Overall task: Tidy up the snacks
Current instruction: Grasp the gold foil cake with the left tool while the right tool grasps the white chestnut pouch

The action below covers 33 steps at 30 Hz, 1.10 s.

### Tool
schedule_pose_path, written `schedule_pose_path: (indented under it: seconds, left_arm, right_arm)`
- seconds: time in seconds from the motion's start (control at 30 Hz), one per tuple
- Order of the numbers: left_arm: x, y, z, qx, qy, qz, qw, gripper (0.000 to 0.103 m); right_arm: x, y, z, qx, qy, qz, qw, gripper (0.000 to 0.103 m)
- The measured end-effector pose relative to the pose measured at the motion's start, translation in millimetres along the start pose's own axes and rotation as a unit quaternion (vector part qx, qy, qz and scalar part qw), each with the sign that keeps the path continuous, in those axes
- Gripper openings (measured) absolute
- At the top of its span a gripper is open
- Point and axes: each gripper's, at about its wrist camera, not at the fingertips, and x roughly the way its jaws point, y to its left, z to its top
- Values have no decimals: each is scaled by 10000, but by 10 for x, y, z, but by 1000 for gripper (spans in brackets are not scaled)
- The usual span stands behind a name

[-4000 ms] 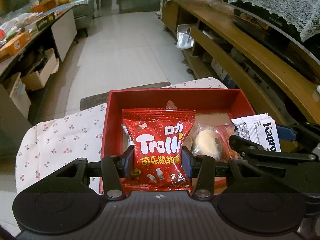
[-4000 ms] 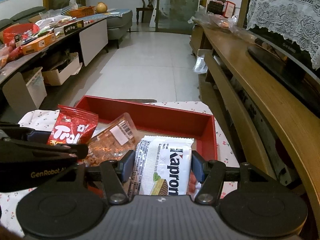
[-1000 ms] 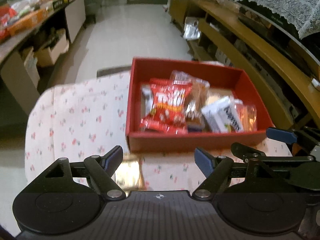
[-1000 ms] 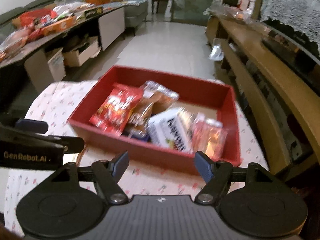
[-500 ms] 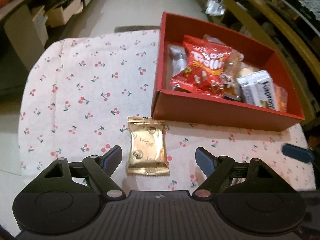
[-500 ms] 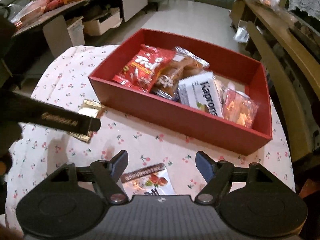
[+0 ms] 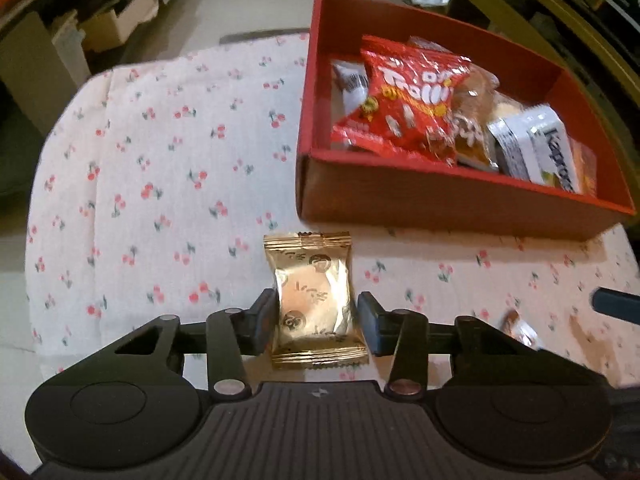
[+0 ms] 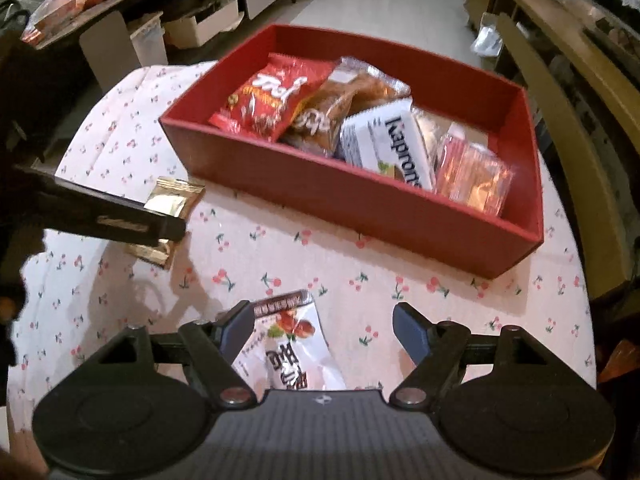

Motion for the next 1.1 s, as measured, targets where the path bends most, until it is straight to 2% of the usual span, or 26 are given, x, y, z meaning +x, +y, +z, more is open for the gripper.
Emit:
schedule_pose_path:
  seconds: [0.17, 0.37, 0.47, 0.57, 0.7, 0.8, 0.93, 1.03, 1.1]
  left_arm:
    - [-109, 13, -127, 135, 44, -183, 9997, 46]
    - [-171, -19, -212, 255, 87, -340, 9991, 46]
    - [-152, -24, -210, 262, 129, -376, 9989, 46]
    - [-137, -50, -200, 298, 132, -409, 9986, 54]
    - [-141, -69, -185, 344, 94, -403, 9986, 68]
    - [-144, -53, -174, 296, 91, -352, 9989, 72]
    - [-148, -22, -175, 247, 114, -332, 9991, 75]
    - [-164, -7, -173, 237, 95, -321, 9992, 78]
    - [-181, 7, -166, 210, 82, -328, 9992, 78]
  right_arm:
    - [42, 6, -64, -94, 158, 222, 9996, 95]
    - [174, 60, -86, -360, 406, 563, 9969, 97]
    - [288, 79, -117, -460, 603, 579, 9954, 99]
    - [294, 69, -107, -447, 581, 578, 9956, 99]
    - [265, -26, -102, -102, 616, 1025, 9928, 100]
    - [259, -60, -121, 58, 572, 1095, 9923, 103]
    - [290, -146, -156, 563, 484, 1459, 9865, 103]
    - [280, -133, -163, 657, 442, 1416, 9868, 103]
    - [260, -47, -182, 487, 406, 1126, 9916, 103]
